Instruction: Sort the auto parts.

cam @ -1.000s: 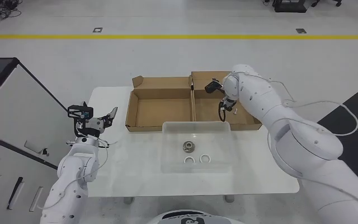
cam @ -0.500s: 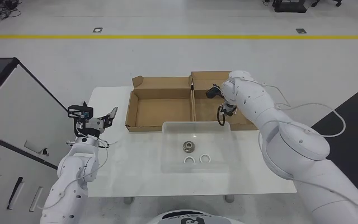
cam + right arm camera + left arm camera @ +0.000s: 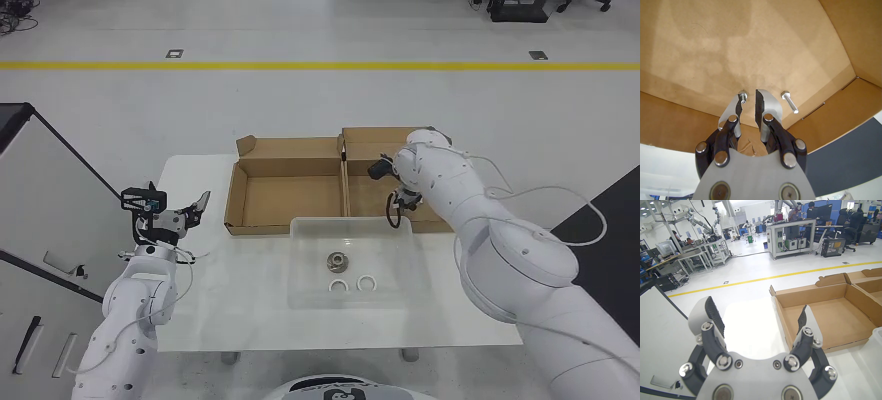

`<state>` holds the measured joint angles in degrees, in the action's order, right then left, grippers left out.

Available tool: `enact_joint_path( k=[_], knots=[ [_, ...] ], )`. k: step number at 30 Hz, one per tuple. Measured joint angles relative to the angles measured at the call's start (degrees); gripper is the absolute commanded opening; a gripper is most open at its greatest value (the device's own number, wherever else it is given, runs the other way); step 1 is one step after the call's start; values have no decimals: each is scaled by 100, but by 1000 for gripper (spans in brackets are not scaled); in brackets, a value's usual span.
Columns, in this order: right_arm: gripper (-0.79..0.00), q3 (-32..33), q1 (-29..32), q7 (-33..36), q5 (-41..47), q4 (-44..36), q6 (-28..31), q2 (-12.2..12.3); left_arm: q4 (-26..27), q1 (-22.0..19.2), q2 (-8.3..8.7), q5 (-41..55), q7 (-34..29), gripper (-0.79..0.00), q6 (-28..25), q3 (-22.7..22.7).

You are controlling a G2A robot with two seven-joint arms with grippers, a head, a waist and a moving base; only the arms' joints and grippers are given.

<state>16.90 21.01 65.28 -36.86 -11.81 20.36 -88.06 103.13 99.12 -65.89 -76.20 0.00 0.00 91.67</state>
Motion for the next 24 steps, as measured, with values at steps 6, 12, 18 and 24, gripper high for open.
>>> enact_joint_path(
  k=[6,12,18,24],
  knots=[
    [-579,38,-6,-35,-31,91,10,-49,0,0,0,0,0,0,0,0],
    [-440,81,-89,-64,-72,129,69,-71,0,0,0,0,0,0,0,0],
    [0,178,-239,-197,-15,118,278,-61,0,0,0,0,0,0,0,0],
    [0,333,-422,-470,148,114,803,11,0,0,0,0,0,0,0,0]
  ],
)
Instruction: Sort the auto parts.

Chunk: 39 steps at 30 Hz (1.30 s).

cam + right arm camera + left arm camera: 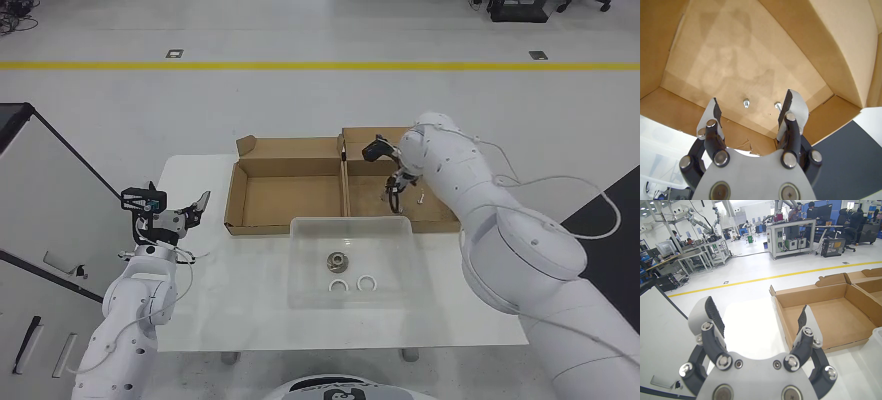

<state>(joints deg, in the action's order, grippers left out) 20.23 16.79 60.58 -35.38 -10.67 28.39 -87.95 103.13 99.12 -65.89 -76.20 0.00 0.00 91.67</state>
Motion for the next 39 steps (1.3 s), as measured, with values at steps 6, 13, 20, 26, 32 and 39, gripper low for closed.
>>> enact_joint_path(
  k=[6,13,20,26,32,39],
  knots=[
    [0,208,-227,-362,247,72,817,154,0,0,0,0,0,0,0,0],
    [0,463,-440,-745,572,184,2014,398,0,0,0,0,0,0,0,0],
    [0,507,-413,-1469,594,38,2975,681,0,0,0,0,0,0,0,0],
    [0,619,-234,-1428,918,-825,2961,1122,0,0,0,0,0,0,0,0],
    [0,786,78,-1430,1227,-2052,2961,1798,0,0,0,0,0,0,0,0],
    [0,1091,586,-1430,1663,-3448,2961,2648,0,0,0,0,0,0,0,0]
  ],
)
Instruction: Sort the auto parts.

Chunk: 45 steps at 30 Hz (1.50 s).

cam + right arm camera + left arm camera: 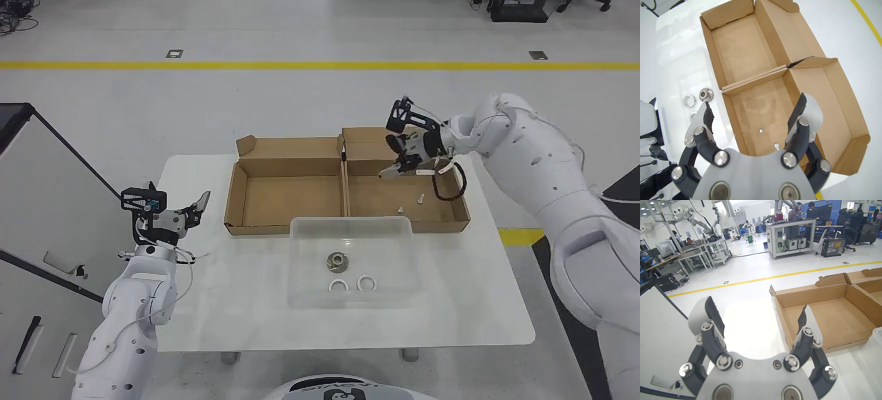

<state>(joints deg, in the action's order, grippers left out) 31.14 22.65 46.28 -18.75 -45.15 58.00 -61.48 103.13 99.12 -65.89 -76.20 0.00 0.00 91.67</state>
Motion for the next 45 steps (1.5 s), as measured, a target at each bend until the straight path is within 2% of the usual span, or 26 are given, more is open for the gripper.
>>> enact_joint_path(
  k=[7,16,25,34,45],
  knots=[
    [0,383,541,0,650,-1107,0,814,0,0,0,0,0,0,0,0],
    [0,982,1291,0,1440,-2388,0,1729,0,0,0,0,0,0,0,0],
    [0,1880,2297,-67,1747,-3344,0,2471,0,0,0,0,0,0,0,0],
    [0,2732,3284,-616,1724,-3588,0,2860,0,0,0,0,0,0,0,0],
    [0,2751,3304,-630,1730,-3598,0,2868,0,0,0,0,0,0,0,0]
  ],
)
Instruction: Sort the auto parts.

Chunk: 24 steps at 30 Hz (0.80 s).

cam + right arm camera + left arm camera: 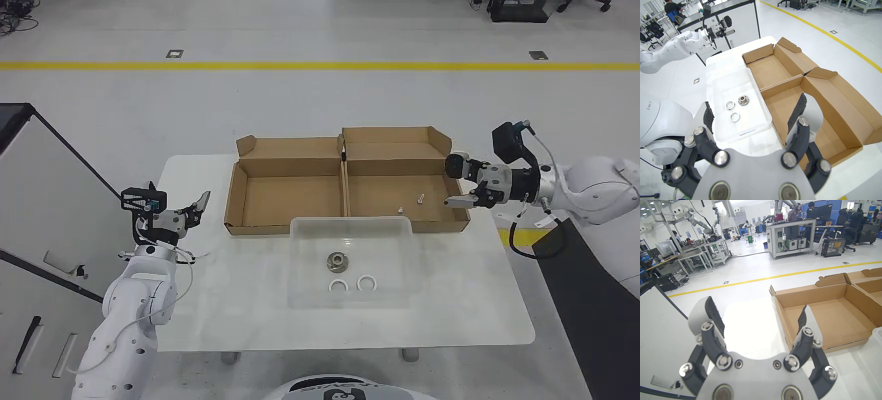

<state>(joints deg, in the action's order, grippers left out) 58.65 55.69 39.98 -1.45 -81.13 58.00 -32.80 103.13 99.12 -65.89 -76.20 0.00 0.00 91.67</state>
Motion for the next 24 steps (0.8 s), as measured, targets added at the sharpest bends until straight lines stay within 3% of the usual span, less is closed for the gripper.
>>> enact_joint_path(
  k=[9,12,19,24],
  knots=[
    [0,0,0,0,0,0,0,0,22,-12,0,-10,0,0,-8,-1],
    [0,0,0,0,0,0,0,0,324,-75,13,-265,-158,0,-136,-18],
    [0,0,0,0,0,0,0,0,1261,-314,99,-1407,-1856,0,-1060,-193],
    [0,0,0,0,0,0,0,0,1738,-593,143,-1947,-2727,0,-2076,-565]
  ],
)
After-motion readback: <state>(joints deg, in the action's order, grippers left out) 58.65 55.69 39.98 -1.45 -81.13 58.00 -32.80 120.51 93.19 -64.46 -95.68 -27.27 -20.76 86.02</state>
